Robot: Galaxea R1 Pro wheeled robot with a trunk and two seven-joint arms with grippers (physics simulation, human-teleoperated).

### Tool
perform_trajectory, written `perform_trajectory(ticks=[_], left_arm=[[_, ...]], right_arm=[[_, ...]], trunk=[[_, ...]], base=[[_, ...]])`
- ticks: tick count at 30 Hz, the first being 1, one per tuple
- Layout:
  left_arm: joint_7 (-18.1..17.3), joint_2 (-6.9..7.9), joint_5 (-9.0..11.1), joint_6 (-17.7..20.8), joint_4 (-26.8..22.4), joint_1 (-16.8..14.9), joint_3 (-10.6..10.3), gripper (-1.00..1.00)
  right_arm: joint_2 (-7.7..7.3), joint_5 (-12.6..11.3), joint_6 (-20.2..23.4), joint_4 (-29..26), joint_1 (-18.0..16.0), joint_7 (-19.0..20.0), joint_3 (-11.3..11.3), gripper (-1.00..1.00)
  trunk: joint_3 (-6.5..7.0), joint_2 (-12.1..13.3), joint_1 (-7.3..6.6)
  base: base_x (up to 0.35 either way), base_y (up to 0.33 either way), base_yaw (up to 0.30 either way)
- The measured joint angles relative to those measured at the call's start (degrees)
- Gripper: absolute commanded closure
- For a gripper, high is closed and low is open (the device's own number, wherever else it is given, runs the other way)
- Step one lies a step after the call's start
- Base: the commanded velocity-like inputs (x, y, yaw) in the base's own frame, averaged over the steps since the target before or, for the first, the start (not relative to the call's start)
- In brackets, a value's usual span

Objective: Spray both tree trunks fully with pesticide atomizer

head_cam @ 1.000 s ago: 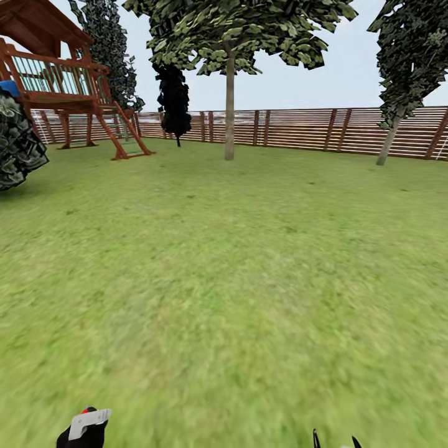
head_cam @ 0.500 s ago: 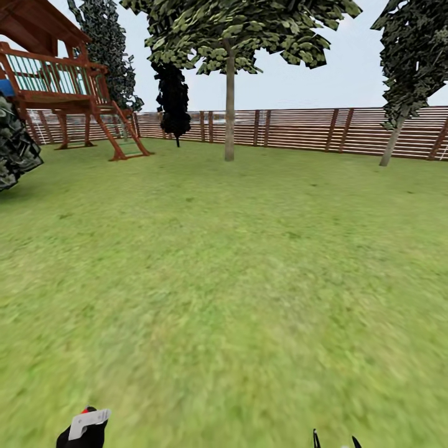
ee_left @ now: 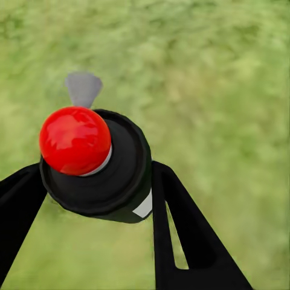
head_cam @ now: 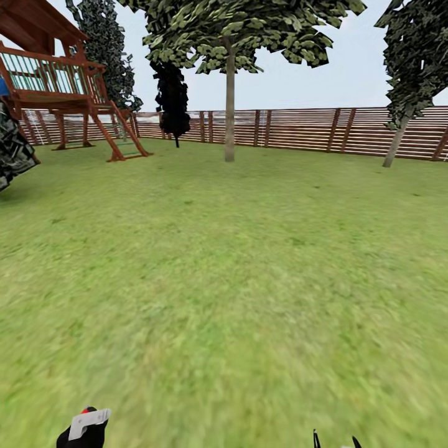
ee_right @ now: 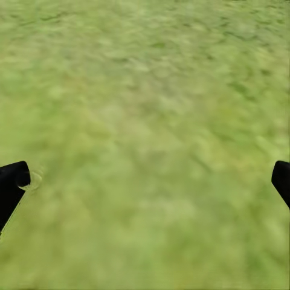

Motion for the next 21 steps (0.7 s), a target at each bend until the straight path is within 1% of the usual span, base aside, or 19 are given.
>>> perform_trajectory(ticks=[21], left_arm=[[0.0,0.02,0.0,0.0,0.0,0.0,0.0,1.00]], right_arm=[[0.00,0.0,0.0,0.0,0.0,0.0,0.0,-1.00]], trunk=[[0.00,0.0,0.00]], base=[[0.340,0.000,0.000]])
